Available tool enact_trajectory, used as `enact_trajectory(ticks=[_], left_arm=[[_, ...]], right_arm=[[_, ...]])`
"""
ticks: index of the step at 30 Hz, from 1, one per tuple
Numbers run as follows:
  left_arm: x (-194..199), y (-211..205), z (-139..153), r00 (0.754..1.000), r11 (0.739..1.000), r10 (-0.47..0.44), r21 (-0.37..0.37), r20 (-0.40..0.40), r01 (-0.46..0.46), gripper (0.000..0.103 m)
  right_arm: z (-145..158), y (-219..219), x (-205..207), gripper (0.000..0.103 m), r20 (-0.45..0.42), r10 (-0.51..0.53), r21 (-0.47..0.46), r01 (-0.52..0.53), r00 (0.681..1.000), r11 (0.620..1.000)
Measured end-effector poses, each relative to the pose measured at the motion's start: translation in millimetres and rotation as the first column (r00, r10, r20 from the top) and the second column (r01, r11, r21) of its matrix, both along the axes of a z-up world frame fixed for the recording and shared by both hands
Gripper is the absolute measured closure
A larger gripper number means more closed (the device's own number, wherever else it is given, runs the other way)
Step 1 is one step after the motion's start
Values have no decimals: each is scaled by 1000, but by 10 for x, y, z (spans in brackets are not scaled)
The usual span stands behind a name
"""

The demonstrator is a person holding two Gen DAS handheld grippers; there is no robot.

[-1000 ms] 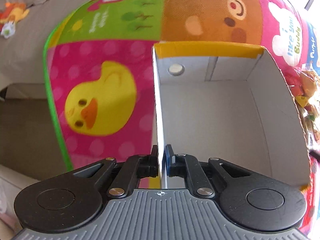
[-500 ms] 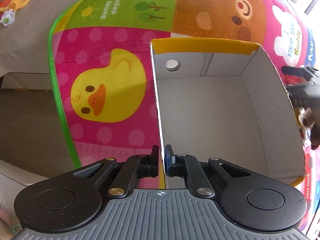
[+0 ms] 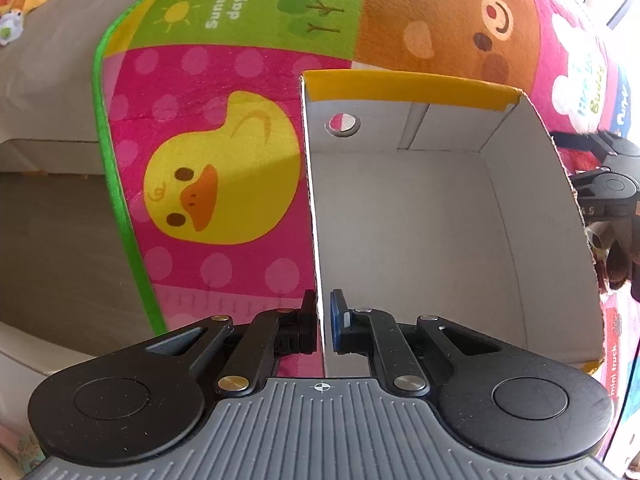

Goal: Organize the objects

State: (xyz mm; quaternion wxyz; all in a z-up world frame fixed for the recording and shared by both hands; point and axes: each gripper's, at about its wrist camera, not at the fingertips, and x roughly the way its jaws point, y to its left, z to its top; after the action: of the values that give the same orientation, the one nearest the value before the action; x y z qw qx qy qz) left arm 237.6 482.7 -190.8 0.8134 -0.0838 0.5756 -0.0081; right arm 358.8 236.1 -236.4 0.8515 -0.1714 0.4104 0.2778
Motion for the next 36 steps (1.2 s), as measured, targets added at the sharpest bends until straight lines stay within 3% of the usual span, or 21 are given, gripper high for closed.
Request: enact_trajectory(ticks=[3,7,13,15,20,22,27,32,36], left_arm=[[66,-89,22,999,999,-34,2,21,34,95],[193,-299,57,997,997,-73,-11,41,73,95],[302,-783,60,989,989,-143,-36,49,145,93],[321,-956,63,987,987,-154,-26,44,156,93],[306,-1290,69,991,991,-132,-24,27,132,93],[278,-1362,72,992,992,-124,18,25,123,93],[169,-1277,71,996,995,-93,27,-1,93,94],[20,-929,62,1000,1000,-3,12,-22,3,94],[-46,-778,50,999,999,22,-28,-40,-23,94]], right_arm=[[-10,-199,-70,0,56,-127,-24,129,990,991],[-9,-624,-66,0,73,-345,-45,349,936,936],[6,-1219,-203,0,91,-496,-88,503,864,860],[34,-1360,-261,0,87,-493,-88,499,866,862],[283,-1471,-451,0,142,-371,-11,377,917,926],[391,-1435,-320,0,125,-365,38,363,923,931],[508,-1274,140,0,39,-353,168,342,935,924],[380,-791,430,0,66,-231,40,229,971,973],[194,-575,501,0,63,-326,-30,328,943,944]])
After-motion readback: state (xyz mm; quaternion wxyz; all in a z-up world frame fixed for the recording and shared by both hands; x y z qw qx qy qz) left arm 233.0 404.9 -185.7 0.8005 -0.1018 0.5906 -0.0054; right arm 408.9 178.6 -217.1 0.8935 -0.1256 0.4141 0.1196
